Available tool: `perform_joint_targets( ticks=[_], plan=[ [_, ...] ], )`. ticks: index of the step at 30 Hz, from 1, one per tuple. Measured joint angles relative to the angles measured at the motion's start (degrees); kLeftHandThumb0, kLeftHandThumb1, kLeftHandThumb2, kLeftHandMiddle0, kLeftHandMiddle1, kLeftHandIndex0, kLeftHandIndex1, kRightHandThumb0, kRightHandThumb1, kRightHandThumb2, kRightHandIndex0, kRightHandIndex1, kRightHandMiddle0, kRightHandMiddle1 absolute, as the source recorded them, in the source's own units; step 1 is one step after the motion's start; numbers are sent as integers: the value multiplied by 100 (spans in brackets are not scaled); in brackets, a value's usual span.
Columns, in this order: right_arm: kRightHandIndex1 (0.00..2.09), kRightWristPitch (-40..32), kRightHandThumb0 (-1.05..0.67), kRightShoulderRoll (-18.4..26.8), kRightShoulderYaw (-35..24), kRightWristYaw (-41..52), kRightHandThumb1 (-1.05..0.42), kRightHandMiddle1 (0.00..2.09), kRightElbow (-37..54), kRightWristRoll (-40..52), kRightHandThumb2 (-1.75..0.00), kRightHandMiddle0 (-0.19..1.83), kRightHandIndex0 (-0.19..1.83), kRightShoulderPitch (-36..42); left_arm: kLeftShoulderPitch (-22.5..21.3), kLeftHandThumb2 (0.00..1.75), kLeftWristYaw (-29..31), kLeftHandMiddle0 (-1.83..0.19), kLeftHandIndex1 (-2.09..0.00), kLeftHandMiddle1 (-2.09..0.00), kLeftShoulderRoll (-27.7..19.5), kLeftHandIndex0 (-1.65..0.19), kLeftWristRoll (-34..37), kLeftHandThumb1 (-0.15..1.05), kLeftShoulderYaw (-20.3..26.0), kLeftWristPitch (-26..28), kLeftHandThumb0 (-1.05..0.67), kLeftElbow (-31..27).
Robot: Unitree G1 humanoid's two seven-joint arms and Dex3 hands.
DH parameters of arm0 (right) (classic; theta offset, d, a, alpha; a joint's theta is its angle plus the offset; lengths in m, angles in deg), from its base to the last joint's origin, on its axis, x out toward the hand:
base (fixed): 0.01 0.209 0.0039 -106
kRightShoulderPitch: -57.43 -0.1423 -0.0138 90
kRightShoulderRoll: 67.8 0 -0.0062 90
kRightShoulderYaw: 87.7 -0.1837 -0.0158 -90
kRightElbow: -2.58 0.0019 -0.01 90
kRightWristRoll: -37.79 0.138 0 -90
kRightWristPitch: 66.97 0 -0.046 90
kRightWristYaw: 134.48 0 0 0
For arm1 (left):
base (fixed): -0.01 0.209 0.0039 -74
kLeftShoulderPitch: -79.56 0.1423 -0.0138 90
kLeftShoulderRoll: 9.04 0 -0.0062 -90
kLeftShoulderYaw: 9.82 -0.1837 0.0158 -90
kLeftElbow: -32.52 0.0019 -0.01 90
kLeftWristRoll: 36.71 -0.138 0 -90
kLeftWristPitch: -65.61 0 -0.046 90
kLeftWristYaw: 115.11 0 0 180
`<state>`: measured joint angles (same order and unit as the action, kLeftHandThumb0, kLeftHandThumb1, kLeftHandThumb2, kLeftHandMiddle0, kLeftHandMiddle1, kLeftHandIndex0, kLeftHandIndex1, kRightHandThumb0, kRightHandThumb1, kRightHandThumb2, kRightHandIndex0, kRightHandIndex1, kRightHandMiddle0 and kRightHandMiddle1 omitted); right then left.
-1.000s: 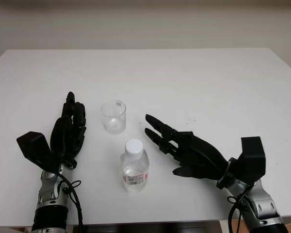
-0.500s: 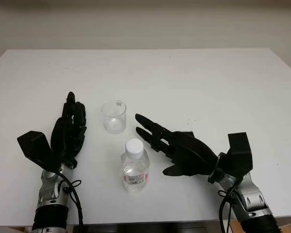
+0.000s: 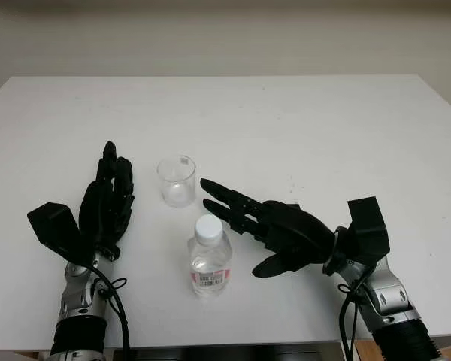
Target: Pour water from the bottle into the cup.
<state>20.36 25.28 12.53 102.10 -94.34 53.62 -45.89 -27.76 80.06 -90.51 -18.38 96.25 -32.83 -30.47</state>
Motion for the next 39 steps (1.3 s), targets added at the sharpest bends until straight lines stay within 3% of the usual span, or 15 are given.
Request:
perform_joint_targets(
  ticks=[18,39],
  plan=[
    [8,30,-96,-405,356,-55,-85,5,-214,-123,-5,-17,-9,-222,-17,52,-55,14,-6,-6,52,17,1,105,2,-42,-69,10],
    [10,-162,-99,-518,678,68,-83,8,-218,-260,-5,-11,2,-307,15,52,-93,13,-6,-6,70,16,-15,105,-1,-55,-69,-48]
  ],
)
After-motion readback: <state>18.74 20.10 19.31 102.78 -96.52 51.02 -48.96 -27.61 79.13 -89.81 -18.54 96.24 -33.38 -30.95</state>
